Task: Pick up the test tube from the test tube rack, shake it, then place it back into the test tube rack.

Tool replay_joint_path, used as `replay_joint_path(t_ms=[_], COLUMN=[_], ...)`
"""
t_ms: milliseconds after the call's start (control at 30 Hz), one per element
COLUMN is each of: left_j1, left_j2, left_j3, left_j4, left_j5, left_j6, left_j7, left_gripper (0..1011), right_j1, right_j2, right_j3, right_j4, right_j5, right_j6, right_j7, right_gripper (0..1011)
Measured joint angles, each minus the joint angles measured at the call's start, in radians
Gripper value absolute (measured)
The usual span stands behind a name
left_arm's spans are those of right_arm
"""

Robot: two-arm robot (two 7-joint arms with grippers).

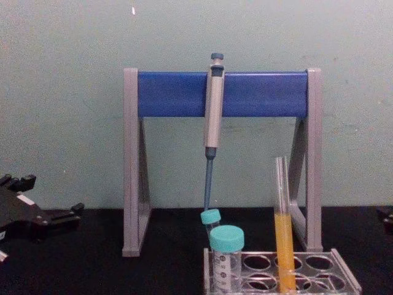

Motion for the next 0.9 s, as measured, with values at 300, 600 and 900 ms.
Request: replay_joint_path(t_ms=[300,600,900], left_j1=[0.0,0.0,0.0], left_j2=[0.0,0.0,0.0], left_j3=[0.0,0.0,0.0], left_j4=[0.0,0.0,0.0], left_j5=[0.0,0.0,0.0], left_j6=[0.0,0.0,0.0], left_j7=[0.0,0.0,0.0], left_gripper=[1001,1001,1002], right_j1=[0.0,0.0,0.0], right_j2=[0.0,0.0,0.0], right_j3=[0.0,0.0,0.0], right_j4=[0.0,0.0,0.0], right_j5=[0.0,0.0,0.0], right_j6=[0.0,0.0,0.0], right_j7=[0.0,0.0,0.0], right_gripper=[1000,1000,1000])
